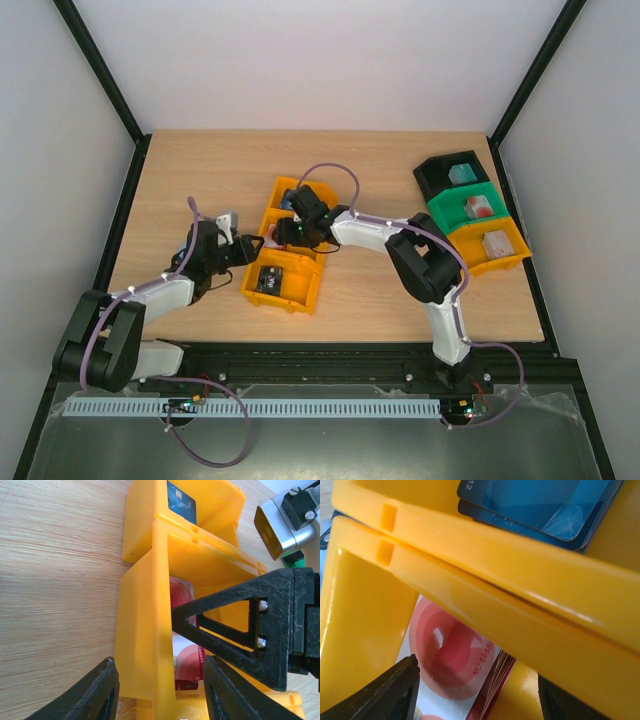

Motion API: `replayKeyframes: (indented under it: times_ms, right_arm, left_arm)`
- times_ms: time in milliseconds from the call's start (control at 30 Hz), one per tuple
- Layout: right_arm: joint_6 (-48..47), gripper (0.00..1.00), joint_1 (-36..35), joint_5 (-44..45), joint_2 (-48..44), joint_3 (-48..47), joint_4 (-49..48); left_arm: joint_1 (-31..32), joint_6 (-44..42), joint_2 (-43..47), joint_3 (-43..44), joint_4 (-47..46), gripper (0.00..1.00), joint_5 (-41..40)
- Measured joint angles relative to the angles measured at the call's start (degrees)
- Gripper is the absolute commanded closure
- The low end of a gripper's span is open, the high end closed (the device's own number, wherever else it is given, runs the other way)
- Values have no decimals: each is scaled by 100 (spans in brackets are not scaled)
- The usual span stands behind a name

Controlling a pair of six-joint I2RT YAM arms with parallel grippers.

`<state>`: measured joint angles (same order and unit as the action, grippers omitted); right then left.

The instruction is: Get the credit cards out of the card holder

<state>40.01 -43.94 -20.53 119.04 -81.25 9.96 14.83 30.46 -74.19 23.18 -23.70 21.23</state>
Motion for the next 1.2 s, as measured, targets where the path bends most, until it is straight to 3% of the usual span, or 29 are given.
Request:
replayKeyframes:
  times_ms: [433,600,1033,1200]
  right_arm:
    - [-267,54,-68,595,118,-227,251]
    - [-426,75,-70,706,46,-225,321]
    - [-393,78,7,573,28,-225,328]
    - [-450,74,33,654,-9,-223,444]
  left_arm:
    - [225,68,-260,-4,-256,58,-570]
    - [225,87,-273,-4,-271,57,-640]
    - [225,92,-273,-4,-271,56,-697]
    - [225,92,-273,-4,-273,56,-715]
